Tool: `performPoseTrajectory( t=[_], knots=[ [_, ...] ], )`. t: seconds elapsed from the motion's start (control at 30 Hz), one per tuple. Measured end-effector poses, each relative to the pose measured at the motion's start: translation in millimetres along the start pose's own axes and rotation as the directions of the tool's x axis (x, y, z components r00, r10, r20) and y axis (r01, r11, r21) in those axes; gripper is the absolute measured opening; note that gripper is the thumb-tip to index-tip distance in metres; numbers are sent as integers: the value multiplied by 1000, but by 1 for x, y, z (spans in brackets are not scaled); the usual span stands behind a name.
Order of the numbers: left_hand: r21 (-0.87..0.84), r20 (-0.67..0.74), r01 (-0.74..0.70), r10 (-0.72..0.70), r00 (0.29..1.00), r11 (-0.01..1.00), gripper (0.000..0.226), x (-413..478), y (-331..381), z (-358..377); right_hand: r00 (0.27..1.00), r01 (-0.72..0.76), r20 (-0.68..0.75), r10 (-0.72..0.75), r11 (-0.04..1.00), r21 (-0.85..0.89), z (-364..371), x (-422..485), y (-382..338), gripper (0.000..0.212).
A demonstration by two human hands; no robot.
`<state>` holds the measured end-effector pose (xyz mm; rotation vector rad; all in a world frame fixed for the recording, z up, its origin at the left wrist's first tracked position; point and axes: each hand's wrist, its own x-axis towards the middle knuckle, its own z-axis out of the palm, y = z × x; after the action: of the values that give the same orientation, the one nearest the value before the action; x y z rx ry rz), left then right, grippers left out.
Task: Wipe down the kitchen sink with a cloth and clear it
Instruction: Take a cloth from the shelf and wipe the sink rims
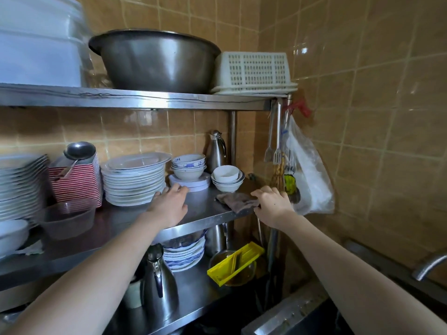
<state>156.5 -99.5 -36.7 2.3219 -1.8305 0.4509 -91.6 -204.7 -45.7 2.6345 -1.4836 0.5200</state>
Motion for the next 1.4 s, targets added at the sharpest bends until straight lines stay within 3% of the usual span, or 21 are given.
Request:
performPoseTrajectory(
  t=[0.6,0.9,1.23,1.4],
  knots=[
    [-106,70,-53,61,996,993,41,82,-38,98,994,-65,95,58,995,75,86,77,-11,38],
    [-134,83,19,-8,997,991,41,133,-47,144,990,-21,139,8,995,96,142,148,-3,38],
    [-252,34,14,-6,999,968,37,180,-44,174,987,-61,161,28,976,207,184,207,-2,40],
    [-296,78,79,-58,995,952,36,187,-56,184,981,-92,188,56,978,190,196,218,0,42]
  ],
)
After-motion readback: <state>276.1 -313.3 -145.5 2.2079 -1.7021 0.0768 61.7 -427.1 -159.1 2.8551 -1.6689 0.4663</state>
